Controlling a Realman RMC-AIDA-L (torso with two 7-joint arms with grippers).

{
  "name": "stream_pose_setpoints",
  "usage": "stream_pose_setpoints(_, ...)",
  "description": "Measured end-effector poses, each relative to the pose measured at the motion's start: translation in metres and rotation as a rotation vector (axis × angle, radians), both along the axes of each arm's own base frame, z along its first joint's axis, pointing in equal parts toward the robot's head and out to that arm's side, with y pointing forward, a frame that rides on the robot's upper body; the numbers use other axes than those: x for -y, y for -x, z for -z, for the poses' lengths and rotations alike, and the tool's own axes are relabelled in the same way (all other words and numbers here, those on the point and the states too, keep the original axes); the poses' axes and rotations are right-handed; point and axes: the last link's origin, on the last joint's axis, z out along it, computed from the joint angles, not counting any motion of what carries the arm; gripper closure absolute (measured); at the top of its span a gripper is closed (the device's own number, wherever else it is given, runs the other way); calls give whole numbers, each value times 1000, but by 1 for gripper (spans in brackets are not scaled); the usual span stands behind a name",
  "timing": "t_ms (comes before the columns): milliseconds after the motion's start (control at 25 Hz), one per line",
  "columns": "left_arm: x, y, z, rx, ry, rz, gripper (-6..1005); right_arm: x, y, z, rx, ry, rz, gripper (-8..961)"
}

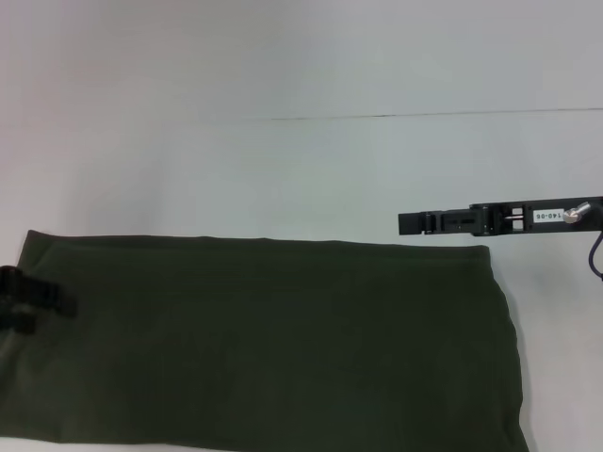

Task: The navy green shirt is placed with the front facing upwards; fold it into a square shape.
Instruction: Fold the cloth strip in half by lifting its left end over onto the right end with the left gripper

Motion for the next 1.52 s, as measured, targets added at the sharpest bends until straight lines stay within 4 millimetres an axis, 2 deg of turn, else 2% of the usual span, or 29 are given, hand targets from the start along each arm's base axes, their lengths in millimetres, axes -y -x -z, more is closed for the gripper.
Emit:
stream_pose_setpoints(400,-1,19,3,-118,-22,-32,70,-3,5,8,-6,-10,5,128)
stream_pose_setpoints(720,-4,22,5,-145,-43,-31,57,-4,6,8,-13,-13,8,128)
stream_pose_setpoints(1000,-10,22,-2,-166,-76,-23,55,-3,6,7,-32,-22,11,129)
stream_pose_setpoints(1520,-15,22,3,-241,-58,40,65,0,5,9,-44,-8,24,129)
